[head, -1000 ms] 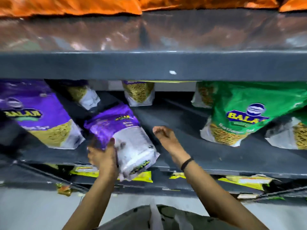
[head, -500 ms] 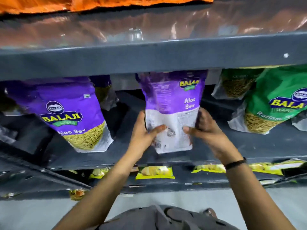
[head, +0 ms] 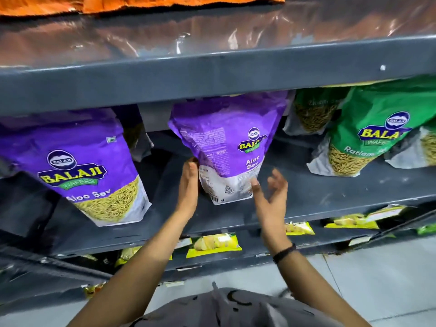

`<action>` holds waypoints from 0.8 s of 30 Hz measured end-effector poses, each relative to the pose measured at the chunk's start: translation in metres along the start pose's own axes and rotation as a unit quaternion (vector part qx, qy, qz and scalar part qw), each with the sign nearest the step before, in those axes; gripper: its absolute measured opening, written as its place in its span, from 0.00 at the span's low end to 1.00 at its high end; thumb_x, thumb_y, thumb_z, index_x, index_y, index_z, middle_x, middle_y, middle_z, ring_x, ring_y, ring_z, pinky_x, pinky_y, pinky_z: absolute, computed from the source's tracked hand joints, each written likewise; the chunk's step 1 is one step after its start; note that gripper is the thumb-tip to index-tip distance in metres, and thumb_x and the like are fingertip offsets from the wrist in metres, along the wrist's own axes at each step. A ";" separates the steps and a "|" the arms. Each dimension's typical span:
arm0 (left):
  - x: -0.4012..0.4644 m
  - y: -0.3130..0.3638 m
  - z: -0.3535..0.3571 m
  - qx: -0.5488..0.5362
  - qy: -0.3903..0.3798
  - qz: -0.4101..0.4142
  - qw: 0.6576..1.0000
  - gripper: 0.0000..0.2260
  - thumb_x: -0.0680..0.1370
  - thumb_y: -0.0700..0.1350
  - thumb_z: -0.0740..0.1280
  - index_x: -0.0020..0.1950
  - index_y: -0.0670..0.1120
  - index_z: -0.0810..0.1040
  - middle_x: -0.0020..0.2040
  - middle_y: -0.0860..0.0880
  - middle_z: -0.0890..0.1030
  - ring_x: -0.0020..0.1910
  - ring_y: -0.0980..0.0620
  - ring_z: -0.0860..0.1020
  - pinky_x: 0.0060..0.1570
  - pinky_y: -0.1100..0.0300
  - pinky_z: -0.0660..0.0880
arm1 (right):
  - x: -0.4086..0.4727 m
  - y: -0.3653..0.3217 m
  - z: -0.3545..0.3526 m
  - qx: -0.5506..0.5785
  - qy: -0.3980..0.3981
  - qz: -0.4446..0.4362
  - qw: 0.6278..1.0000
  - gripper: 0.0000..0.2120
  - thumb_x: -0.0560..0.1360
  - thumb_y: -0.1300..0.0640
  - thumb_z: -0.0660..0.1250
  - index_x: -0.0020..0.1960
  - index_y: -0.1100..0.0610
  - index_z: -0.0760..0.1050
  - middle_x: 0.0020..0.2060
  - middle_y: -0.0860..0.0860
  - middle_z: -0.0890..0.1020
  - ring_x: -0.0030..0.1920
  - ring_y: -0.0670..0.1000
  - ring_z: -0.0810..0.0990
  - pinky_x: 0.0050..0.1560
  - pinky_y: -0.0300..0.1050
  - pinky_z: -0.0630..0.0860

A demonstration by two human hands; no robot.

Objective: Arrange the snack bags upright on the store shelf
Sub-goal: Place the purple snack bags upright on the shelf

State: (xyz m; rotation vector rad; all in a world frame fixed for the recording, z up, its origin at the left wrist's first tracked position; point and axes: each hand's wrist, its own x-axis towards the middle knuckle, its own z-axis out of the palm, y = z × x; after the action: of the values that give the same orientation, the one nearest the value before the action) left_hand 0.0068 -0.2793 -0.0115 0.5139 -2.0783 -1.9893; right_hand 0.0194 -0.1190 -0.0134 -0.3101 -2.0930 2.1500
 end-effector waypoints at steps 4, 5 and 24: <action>0.018 -0.010 0.004 -0.032 -0.044 -0.055 0.997 0.45 0.63 0.79 0.47 0.70 0.53 0.68 0.72 0.53 0.69 0.71 0.55 0.66 0.75 0.52 0.58 | -0.040 0.008 0.023 0.010 -0.094 0.042 0.995 0.26 0.73 0.47 0.65 0.69 0.50 0.64 0.67 0.52 0.69 0.69 0.50 0.68 0.73 0.55 0.64; 0.015 -0.010 0.007 -0.028 -0.059 -0.063 0.996 0.42 0.64 0.78 0.45 0.66 0.54 0.72 0.69 0.53 0.72 0.69 0.55 0.69 0.74 0.52 0.59 | -0.042 0.008 0.025 0.003 -0.107 0.043 0.993 0.26 0.74 0.46 0.64 0.70 0.49 0.63 0.67 0.50 0.67 0.70 0.49 0.66 0.73 0.54 0.63; 0.023 0.019 0.025 -0.019 -0.057 -0.049 0.997 0.40 0.69 0.75 0.47 0.71 0.51 0.66 0.73 0.52 0.68 0.71 0.56 0.66 0.75 0.53 0.57 | -0.043 0.006 0.010 0.130 -0.058 0.155 0.978 0.17 0.78 0.41 0.54 0.62 0.48 0.68 0.54 0.45 0.75 0.53 0.46 0.73 0.53 0.41 0.67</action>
State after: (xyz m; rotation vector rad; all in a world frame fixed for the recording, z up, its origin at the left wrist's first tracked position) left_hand -0.0263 -0.2649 0.0037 0.5167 -2.1136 -2.1563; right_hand 0.0594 -0.1385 -0.0162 -0.5239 -1.8906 2.6461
